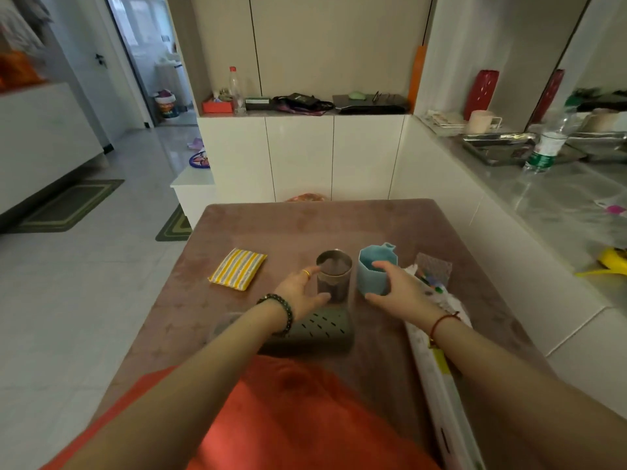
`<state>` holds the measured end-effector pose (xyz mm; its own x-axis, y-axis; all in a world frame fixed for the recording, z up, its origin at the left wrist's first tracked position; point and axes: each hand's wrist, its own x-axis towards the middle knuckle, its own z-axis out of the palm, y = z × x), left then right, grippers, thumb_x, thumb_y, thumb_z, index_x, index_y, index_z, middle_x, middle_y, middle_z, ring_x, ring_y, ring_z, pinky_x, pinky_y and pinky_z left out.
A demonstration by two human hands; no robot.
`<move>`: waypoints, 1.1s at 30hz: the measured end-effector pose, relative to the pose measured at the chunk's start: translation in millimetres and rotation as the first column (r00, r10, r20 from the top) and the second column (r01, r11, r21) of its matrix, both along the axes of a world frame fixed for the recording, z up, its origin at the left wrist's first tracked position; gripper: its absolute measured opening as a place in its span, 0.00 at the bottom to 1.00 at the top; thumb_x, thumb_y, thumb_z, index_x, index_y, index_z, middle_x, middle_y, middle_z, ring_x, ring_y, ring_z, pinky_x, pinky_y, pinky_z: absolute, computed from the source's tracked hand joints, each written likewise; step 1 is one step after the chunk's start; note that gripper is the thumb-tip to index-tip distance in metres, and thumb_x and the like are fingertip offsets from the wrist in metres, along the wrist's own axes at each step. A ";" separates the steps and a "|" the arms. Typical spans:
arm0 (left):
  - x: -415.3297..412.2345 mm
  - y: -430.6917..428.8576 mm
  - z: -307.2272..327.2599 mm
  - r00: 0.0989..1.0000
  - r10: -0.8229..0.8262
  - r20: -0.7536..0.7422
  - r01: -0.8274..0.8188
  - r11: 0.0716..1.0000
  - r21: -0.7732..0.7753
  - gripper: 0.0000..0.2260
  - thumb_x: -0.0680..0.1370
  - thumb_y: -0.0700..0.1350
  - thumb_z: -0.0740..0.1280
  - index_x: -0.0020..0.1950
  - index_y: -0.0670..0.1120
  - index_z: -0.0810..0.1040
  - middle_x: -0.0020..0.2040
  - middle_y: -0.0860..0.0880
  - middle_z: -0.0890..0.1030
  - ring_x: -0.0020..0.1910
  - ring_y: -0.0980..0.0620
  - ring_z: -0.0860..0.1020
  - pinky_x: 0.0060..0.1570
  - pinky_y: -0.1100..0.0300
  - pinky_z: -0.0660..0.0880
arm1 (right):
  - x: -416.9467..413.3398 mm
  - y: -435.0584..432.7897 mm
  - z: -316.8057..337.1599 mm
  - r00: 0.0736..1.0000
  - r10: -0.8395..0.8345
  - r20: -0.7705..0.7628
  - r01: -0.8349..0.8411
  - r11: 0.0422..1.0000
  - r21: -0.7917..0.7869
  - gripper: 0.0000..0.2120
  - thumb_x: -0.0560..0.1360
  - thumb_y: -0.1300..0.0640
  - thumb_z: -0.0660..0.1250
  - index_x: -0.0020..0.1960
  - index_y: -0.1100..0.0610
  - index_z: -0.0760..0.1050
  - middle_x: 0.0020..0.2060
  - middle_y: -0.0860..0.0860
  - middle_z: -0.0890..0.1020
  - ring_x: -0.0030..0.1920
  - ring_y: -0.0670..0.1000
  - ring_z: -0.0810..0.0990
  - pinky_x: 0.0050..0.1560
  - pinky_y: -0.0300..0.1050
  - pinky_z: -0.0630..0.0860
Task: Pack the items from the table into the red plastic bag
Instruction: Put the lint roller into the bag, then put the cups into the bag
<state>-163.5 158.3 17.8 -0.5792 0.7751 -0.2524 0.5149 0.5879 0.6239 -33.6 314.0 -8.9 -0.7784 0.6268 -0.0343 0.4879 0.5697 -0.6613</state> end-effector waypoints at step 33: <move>75.5 -309.2 65.0 0.825 -0.061 0.561 -0.376 0.682 0.628 0.25 0.49 0.63 0.78 0.37 0.49 0.81 0.31 0.53 0.79 0.30 0.59 0.76 0.36 0.65 0.78 | 127.8 -240.2 141.4 0.669 0.001 -0.743 -0.405 0.838 -0.365 0.14 0.59 0.55 0.69 0.44 0.54 0.82 0.39 0.48 0.86 0.40 0.46 0.83 0.42 0.35 0.79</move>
